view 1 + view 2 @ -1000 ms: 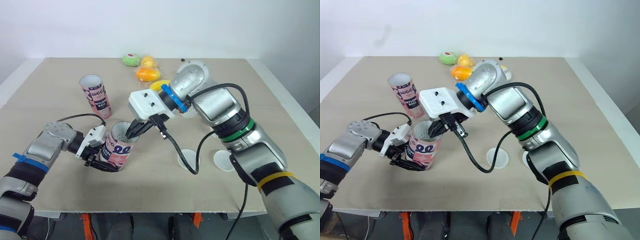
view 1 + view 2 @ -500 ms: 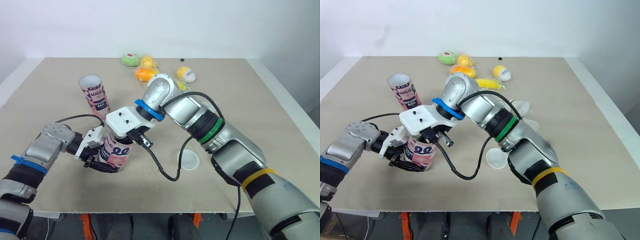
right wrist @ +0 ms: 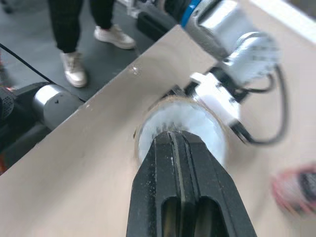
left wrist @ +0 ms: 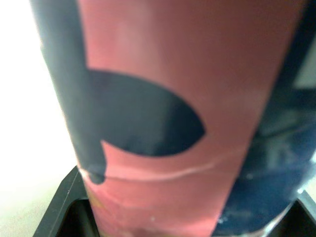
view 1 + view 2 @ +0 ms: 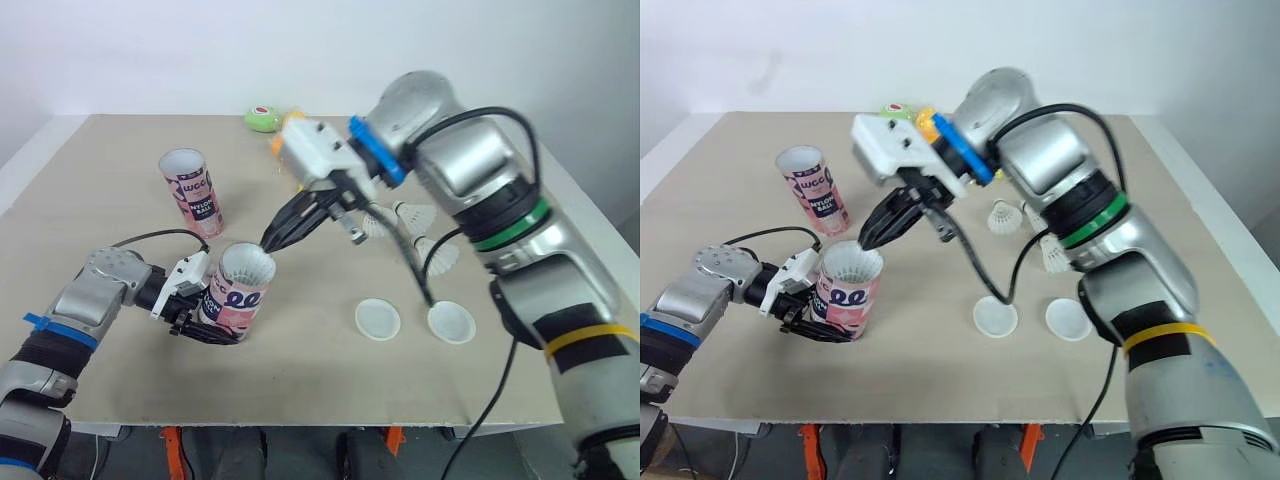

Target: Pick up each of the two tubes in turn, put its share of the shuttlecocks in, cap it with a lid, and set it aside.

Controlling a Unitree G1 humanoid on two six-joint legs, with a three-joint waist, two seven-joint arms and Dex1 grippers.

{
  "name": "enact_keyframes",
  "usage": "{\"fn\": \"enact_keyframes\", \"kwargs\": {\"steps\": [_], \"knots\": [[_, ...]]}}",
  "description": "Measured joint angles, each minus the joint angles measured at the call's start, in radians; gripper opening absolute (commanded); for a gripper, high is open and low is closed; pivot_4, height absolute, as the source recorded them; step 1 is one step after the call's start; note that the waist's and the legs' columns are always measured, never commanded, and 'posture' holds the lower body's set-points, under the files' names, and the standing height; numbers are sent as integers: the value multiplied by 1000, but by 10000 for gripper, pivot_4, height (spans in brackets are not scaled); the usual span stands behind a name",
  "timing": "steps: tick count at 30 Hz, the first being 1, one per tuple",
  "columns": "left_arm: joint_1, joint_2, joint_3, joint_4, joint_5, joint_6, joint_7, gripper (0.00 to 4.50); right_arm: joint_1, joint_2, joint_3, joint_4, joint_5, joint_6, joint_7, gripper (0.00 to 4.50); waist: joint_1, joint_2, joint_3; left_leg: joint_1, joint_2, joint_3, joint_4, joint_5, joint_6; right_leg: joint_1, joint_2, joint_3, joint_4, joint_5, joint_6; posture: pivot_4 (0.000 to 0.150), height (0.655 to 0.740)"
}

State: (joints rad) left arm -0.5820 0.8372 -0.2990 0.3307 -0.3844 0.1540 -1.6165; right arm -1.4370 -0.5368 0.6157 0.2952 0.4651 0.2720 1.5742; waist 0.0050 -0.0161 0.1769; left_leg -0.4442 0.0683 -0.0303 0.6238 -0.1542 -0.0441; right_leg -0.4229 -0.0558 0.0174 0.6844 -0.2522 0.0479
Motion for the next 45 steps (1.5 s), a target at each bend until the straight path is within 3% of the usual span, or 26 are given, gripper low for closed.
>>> {"fn": "enact_keyframes", "kwargs": {"steps": [5,8,13,17,21,36,39,40,44,45], "knots": [[2,-70,37,16,10,-36,8,27876,40,-105,-57,-64,1,-16,0,331,5,0,1,-3,0,0,2,0,0,-1,0,0,-1,0,1,1500,6895],[21,-127,67,15,9,-78,31,27876,131,-176,-137,-128,-3,43,-11,8645,3,-1,1,-5,0,1,2,-1,-1,-1,-1,0,-2,2,3,1500,6895],[55,-235,118,16,3,-154,77,27876,419,-350,-165,-319,-69,117,-16,29882,2,-1,1,-6,0,1,1,-3,-1,-3,0,0,-2,2,0,1500,6895],[74,-331,120,18,2,-190,106,27876,532,-405,-138,-332,-188,105,-16,29882,-6,0,2,-6,0,1,1,-3,-1,-4,0,0,-2,-2,6,1500,6895],[75,-427,120,79,17,-246,151,27876,539,-330,-96,-219,-341,61,-78,29882,-21,0,2,-3,0,1,2,-2,-2,-1,1,1,-1,1,6,1500,6895],[82,-475,129,157,51,-353,194,27876,604,-244,-72,-183,-496,37,-95,29882,-23,0,1,-1,0,0,4,-2,-3,2,0,1,-1,3,8,1500,6895],[86,-477,132,156,50,-349,195,27876,610,-237,-72,-197,-505,37,-90,23355,-24,0,1,1,0,0,4,-1,-3,4,0,1,-1,3,8,1500,6895],[88,-477,132,153,49,-335,193,27876,613,-233,-72,-204,-510,37,-91,16745,-24,0,1,1,0,0,4,-2,-3,5,0,1,-1,3,8,1500,6895],[87,-477,128,144,49,-284,187,27876,611,-229,-76,-222,-514,35,-90,646,-24,1,-1,3,0,0,4,-2,-3,6,0,1,-1,2,8,1500,6895],[87,-477,128,141,49,-277,186,27876,611,-229,-76,-226,-516,33,-88,646,-24,1,-1,3,0,0,4,-2,-3,6,0,1,-1,1,8,1500,6895]]}}
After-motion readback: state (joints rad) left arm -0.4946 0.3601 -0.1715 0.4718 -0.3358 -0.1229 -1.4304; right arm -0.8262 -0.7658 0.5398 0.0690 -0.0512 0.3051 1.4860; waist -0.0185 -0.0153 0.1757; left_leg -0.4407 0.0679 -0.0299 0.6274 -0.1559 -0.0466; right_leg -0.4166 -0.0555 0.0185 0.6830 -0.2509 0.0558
